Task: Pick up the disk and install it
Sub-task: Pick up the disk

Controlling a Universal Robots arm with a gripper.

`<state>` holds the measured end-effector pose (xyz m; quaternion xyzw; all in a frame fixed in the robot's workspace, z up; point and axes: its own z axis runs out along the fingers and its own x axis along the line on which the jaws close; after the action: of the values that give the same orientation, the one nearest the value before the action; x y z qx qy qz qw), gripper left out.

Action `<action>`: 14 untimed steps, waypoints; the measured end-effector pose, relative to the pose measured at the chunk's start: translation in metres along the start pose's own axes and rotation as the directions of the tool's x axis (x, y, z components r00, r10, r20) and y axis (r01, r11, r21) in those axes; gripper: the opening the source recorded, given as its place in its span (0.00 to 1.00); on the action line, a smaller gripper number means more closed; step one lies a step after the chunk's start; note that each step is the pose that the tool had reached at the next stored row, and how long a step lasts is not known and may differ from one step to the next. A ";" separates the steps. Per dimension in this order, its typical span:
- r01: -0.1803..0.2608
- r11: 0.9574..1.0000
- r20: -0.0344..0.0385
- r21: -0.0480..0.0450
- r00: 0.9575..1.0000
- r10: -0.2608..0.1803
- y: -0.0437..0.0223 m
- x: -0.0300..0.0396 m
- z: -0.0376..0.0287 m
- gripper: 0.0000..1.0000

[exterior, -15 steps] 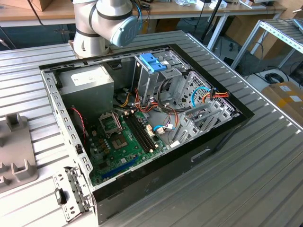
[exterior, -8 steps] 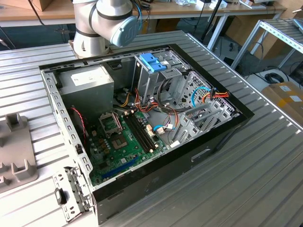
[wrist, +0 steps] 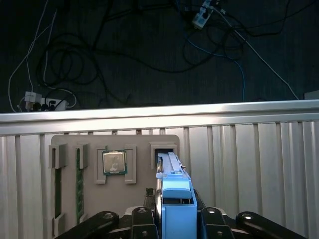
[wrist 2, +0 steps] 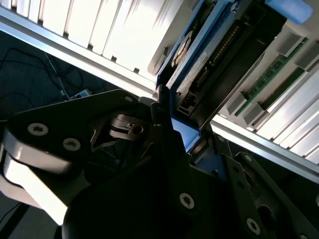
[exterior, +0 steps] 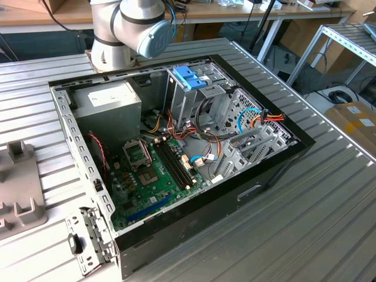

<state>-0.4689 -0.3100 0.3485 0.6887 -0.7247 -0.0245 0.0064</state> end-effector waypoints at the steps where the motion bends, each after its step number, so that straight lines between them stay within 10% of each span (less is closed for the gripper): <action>1: 0.000 1.000 0.000 0.000 1.000 0.000 0.0001 0.0000 -0.0008 0.37; 14: 0.000 1.000 0.000 0.000 1.000 0.000 0.0005 -0.0003 -0.0110 0.37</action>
<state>-0.4689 -0.3100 0.3595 0.6886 -0.7247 -0.0245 0.0064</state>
